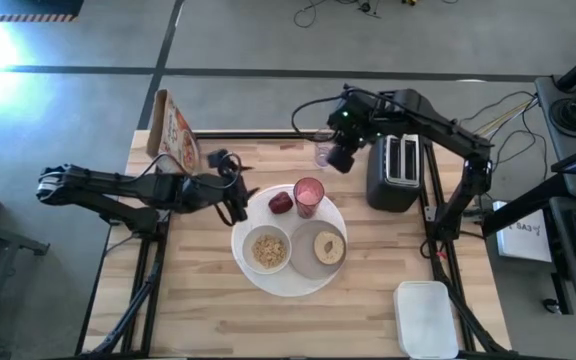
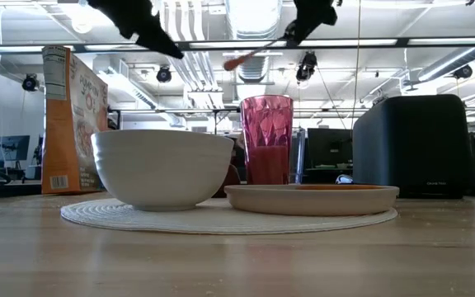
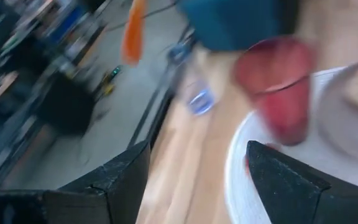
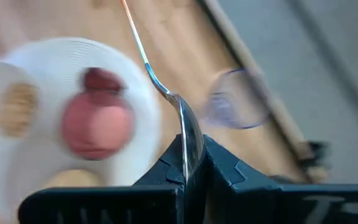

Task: Arrange a breakfast setting
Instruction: Put the silver spoon on the white table mat to the left of the white bowl

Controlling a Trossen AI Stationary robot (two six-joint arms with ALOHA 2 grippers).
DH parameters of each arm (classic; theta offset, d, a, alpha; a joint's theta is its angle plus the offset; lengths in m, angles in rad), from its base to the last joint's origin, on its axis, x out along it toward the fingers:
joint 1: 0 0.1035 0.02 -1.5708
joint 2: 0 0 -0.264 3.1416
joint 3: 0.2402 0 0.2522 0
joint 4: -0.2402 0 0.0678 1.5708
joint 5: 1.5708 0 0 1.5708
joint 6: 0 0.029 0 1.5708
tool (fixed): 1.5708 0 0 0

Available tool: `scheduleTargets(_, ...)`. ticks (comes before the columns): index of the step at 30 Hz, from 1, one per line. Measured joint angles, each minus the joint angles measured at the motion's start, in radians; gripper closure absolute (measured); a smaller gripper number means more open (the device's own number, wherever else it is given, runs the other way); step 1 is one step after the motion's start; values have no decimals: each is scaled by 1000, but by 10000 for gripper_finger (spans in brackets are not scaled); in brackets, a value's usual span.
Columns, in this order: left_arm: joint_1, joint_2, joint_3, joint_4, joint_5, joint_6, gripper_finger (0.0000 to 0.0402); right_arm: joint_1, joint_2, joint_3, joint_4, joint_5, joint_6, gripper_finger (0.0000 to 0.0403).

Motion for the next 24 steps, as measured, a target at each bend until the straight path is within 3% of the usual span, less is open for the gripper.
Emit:
scheduleTargets(3, -1, 12, 0, 67, 74, 69, 161, 22, 7, -2, 4, -74, 103, 390)
scheduleTargets(12, 0, 84, 0, 209, 60, 95, 170, 115, 53, -3, 10, -82, 307, 390)
scheduleTargets(18, -12, 150, 0, 248, -113, 98, 170, 151, 91, -5, 14, -101, 431, 390)
scheduleTargets(24, -43, 198, 0, 303, -122, 110, 170, 163, 117, -4, 46, -128, 508, 390)
